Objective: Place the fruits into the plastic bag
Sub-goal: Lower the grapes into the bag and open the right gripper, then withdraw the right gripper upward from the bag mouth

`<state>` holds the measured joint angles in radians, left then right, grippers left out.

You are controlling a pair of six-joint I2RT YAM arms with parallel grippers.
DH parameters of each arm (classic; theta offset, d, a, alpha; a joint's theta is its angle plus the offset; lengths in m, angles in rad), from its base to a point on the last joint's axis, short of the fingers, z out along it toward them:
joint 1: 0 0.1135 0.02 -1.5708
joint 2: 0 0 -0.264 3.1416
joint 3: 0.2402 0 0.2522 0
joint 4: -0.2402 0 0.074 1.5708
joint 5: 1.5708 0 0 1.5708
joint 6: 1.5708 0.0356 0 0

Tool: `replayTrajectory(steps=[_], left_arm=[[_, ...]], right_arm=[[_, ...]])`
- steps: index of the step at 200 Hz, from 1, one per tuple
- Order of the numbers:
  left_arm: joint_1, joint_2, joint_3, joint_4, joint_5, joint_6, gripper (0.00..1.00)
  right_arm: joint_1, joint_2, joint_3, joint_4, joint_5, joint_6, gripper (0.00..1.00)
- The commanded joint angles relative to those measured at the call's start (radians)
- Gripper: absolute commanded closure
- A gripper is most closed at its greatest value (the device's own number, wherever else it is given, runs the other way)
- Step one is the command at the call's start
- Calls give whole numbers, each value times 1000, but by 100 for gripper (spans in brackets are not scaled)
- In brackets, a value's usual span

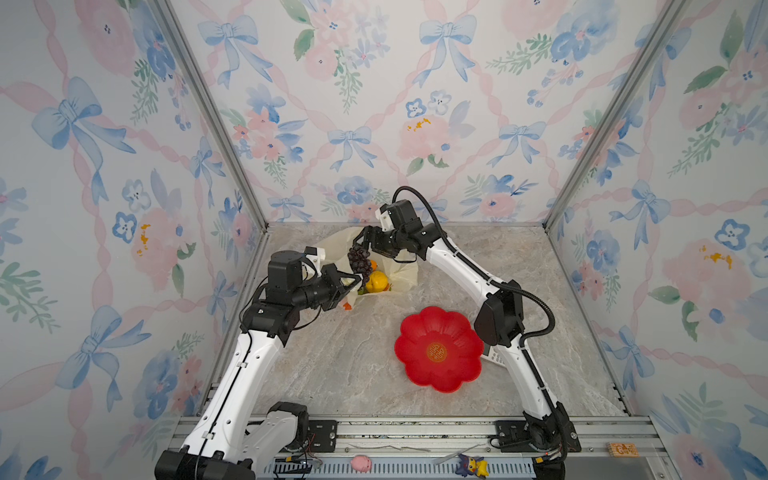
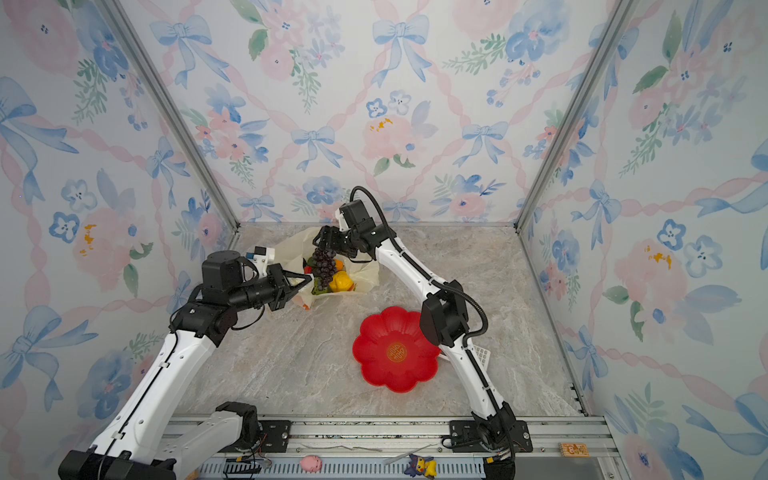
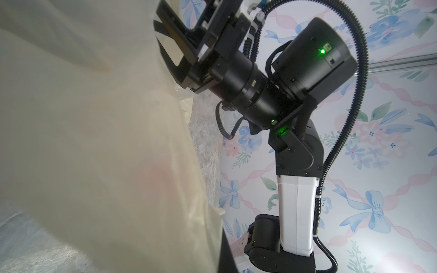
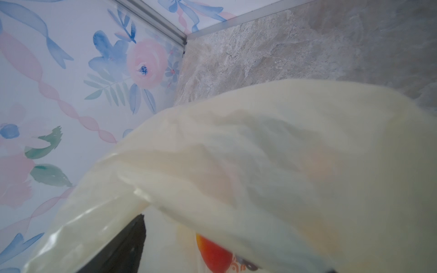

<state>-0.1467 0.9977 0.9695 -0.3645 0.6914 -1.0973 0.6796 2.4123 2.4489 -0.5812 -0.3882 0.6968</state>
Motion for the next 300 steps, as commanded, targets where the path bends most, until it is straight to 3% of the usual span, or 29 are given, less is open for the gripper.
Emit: replayTrajectory(steps=[1, 71, 143, 197, 300], left_arm=[[10, -29, -21, 19, 26, 1, 100], [28, -67, -52, 19, 40, 13, 100], [38, -89, -63, 19, 46, 46, 100], [41, -84, -63, 18, 45, 48, 100], [42, -94, -75, 18, 39, 50, 100]], right_arm=[[20, -87, -24, -88, -63, -100, 17], [55, -260, -49, -299, -7, -273, 15], [52, -402, -55, -541, 135, -437, 13], [57, -280, 139, -907, 345, -536, 10], [140, -129, 169, -926, 593, -494, 8]])
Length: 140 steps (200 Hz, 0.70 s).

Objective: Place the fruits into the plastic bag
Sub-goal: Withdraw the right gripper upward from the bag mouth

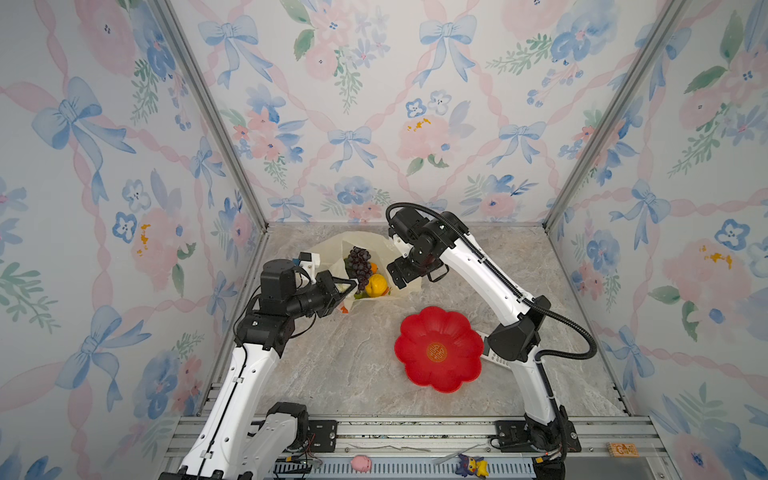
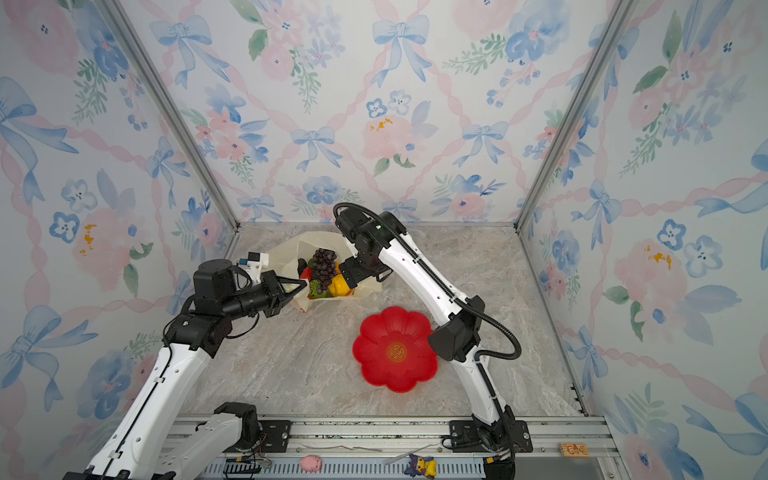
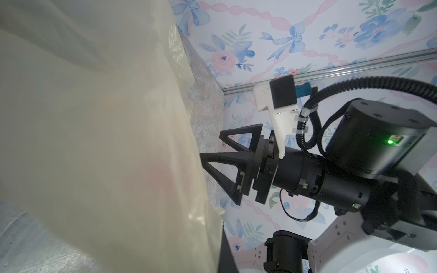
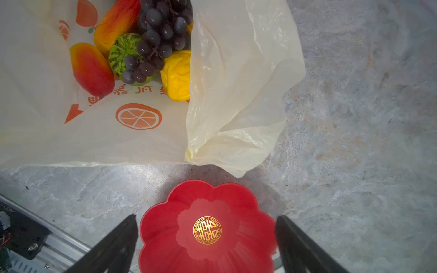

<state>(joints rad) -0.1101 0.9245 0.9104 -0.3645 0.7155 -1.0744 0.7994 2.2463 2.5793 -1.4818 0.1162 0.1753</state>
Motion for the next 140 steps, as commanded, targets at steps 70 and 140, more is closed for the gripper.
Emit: replayTrajectory(steps=[70, 140], left_arm=[[7, -18, -18, 18, 16, 27, 100], [21, -7, -24, 18, 40, 29, 100]], right_arm=[[61, 117, 41, 96, 235, 8, 9], [89, 181, 42, 171, 276, -73, 9]])
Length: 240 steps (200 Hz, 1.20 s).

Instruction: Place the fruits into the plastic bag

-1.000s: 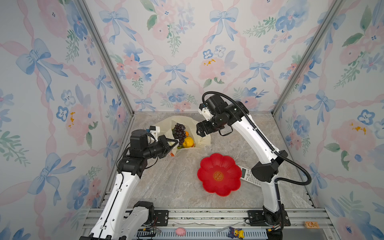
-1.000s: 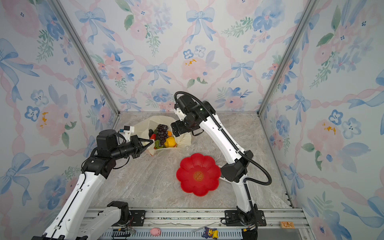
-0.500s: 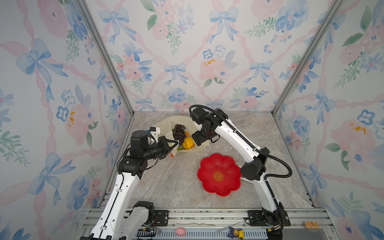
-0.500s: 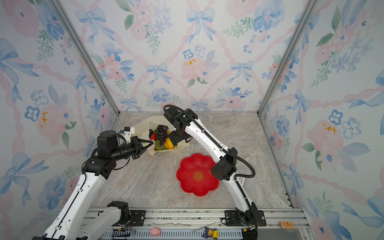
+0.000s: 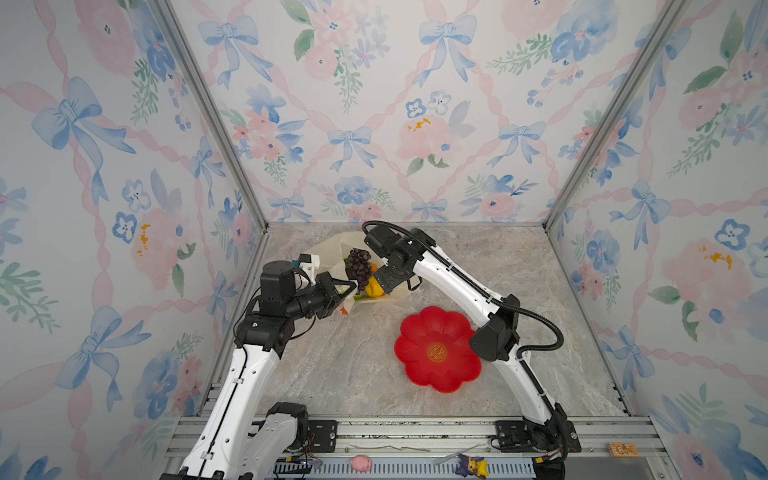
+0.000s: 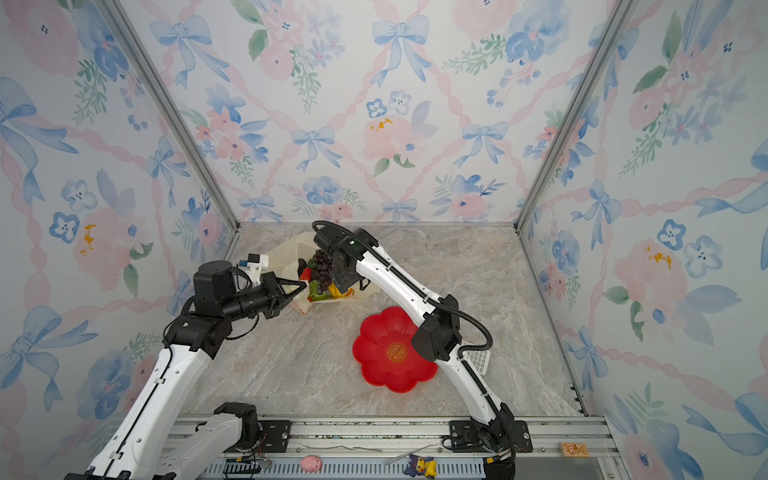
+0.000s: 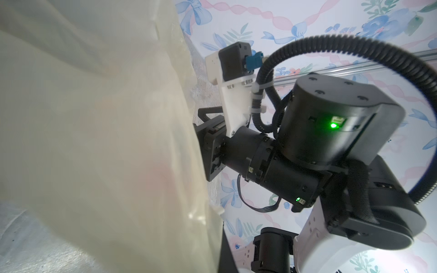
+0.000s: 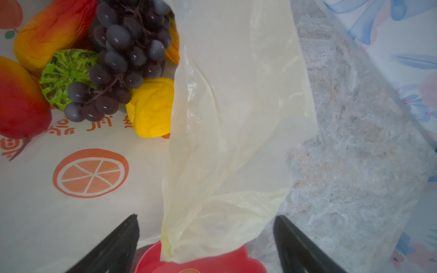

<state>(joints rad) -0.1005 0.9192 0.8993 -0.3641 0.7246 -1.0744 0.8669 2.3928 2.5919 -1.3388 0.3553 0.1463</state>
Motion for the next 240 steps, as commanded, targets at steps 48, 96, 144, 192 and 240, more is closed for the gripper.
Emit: replayTrajectory(steps=[48, 96, 144, 192, 240], left_arm=[[21, 6, -17, 19, 42, 30, 100], [30, 12, -22, 17, 52, 33, 100], [34, 15, -23, 17, 54, 31, 100], [37, 15, -25, 18, 54, 30, 100], [39, 13, -22, 18, 57, 29, 100]], right_arm=[[27, 78, 27, 17, 73, -67, 9], [27, 109, 25, 3, 131, -83, 9], [30, 127, 22, 13, 201, -104, 13], [42, 134, -17, 19, 227, -122, 17], [47, 145, -36, 24, 258, -132, 20]])
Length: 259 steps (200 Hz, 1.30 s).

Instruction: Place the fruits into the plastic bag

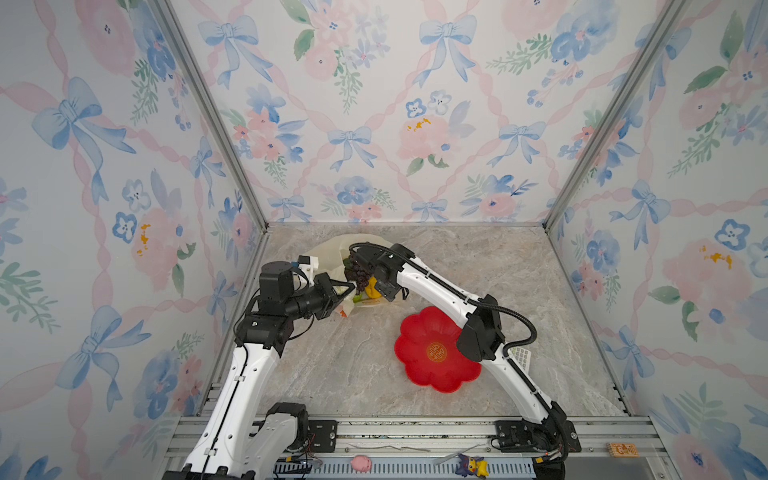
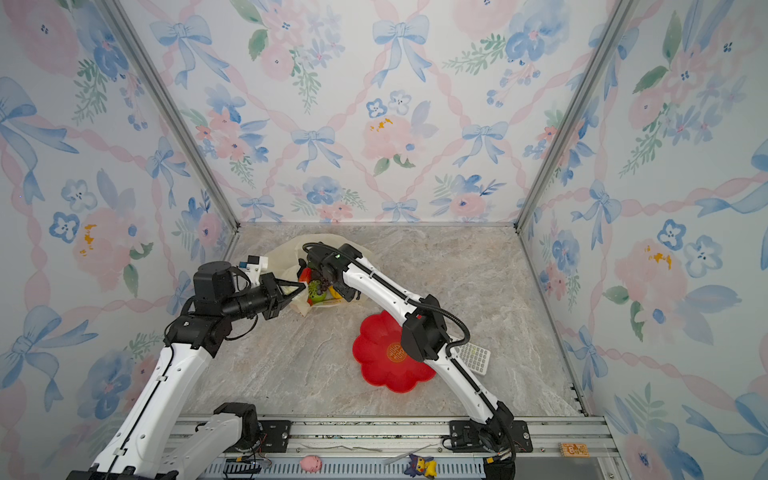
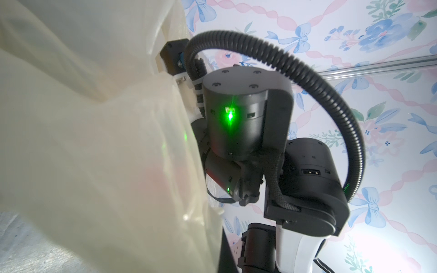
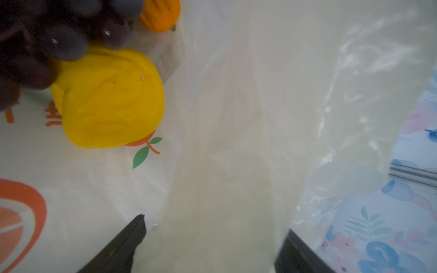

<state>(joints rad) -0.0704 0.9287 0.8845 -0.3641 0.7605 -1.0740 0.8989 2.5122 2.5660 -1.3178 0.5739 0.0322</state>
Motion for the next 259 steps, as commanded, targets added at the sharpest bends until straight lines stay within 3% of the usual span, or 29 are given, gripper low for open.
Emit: replayTrajectory(steps=[1, 82, 111, 134, 155, 175, 222, 259], left_arm=[[9, 3, -7, 17, 21, 28, 100], [23, -19, -18, 18, 31, 23, 100], [23, -19, -19, 17, 29, 22, 100], [23, -19, -15, 17, 26, 22, 100], [24, -18, -4, 18, 28, 22, 100], [27, -18, 7, 18, 26, 22, 100], [50, -3, 48, 18, 22, 20, 100], [75, 30, 117, 19, 18, 19, 100]], right_arm=[[15, 26, -10, 3, 40, -18, 20], [13, 13, -21, 8, 102, -29, 57], [12, -17, -26, 8, 113, -28, 84], [7, -57, -22, 16, 111, -14, 99], [-11, -106, 7, 24, 66, 29, 100], [-52, -169, 35, 54, -68, 93, 100], [-190, -341, -32, 304, -606, 290, 100], [-257, -397, -33, 500, -847, 454, 100]])
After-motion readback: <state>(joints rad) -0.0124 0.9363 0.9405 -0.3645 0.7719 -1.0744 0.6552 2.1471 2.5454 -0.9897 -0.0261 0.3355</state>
